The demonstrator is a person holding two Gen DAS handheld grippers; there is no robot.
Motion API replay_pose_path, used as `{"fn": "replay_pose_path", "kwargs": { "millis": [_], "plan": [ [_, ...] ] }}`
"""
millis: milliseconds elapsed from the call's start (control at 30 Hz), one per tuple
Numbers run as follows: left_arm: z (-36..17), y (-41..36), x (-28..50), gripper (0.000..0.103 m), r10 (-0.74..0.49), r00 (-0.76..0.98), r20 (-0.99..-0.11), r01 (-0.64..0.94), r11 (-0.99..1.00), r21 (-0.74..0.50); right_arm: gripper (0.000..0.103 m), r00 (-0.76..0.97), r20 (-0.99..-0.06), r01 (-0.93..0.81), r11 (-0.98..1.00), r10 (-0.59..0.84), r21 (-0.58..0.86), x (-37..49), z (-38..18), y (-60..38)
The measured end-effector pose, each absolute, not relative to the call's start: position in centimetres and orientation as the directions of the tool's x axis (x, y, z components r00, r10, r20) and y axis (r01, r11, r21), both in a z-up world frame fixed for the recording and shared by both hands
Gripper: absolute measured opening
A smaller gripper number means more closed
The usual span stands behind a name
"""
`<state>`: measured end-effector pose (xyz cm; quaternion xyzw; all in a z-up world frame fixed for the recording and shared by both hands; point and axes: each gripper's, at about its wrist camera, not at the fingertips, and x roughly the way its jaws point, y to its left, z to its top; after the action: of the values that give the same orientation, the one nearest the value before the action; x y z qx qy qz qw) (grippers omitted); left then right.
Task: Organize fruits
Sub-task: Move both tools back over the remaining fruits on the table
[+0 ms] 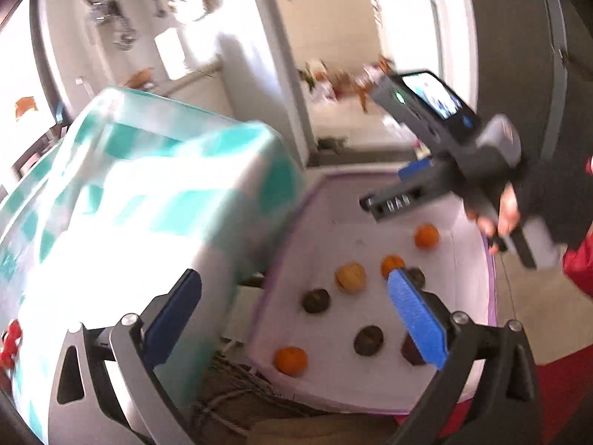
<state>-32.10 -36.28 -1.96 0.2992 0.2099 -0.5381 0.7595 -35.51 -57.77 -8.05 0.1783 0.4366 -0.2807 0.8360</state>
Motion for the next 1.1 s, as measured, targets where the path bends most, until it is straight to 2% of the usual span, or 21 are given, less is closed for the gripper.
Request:
{"fn": "replay_pose_path", "kwargs": {
  "millis": [167, 233, 300, 367, 467, 633, 800, 900, 1100],
  "plan": [
    [2.6, -31.3, -28.5, 0.101, -0.727, 0.425, -0.538, 0.897, 0.419, 0.142, 0.082, 0.61, -0.718, 0.546, 0.835, -0.336, 0.073, -34.1, -3.0, -53.9],
    [4.1, -28.9, -27.1, 0.101, -0.719, 0.491, -0.491, 0.859, 0.493, 0.137, 0.087, 0.709, -0.617, 0.498, 0.862, -0.341, 0.096, -34.0, -0.2, -51.8],
    [5.4, -26.1, -25.2, 0.101, -0.687, 0.57, -0.451, 0.803, 0.581, 0.13, 0.087, 0.787, -0.517, 0.457, 0.881, -0.336, 0.121, -33.8, 2.2, -49.5],
    [6.1, -23.5, -23.1, 0.101, -0.637, 0.631, -0.443, 0.745, 0.657, 0.118, 0.087, 0.833, -0.468, 0.409, 0.897, -0.294, 0.166, -32.7, 4.1, -47.9],
    [6.2, -18.4, -18.7, 0.101, -0.525, 0.71, -0.47, 0.619, 0.783, 0.058, 0.087, 0.855, -0.475, 0.344, 0.912, -0.206, 0.223, -30.4, 5.2, -46.4],
    [6.8, -9.8, -12.7, 0.101, -0.369, 0.787, -0.494, 0.421, 0.907, -0.006, 0.087, 0.834, -0.55, 0.228, 0.938, -0.05, 0.26, -24.7, 5.4, -42.0],
    [6.4, -2.7, -7.1, 0.101, -0.198, 0.8, -0.566, 0.2, 0.978, -0.06, 0.087, 0.812, -0.584, 0.11, 0.976, 0.019, 0.186, -19.1, 5.4, -35.3],
    [5.6, -1.1, -3.5, 0.101, -0.098, 0.775, -0.625, 0.101, 0.994, -0.03, 0.087, 0.795, -0.605, 0.051, 0.989, 0.043, 0.136, -15.9, 5.2, -32.0],
    [4.0, 0.3, 1.8, 0.101, -0.049, 0.752, -0.658, 0.032, 0.999, -0.037, 0.087, 0.721, -0.692, -0.024, 0.999, 0.034, 0.024, -7.9, 3.7, -26.7]
  ]
}}
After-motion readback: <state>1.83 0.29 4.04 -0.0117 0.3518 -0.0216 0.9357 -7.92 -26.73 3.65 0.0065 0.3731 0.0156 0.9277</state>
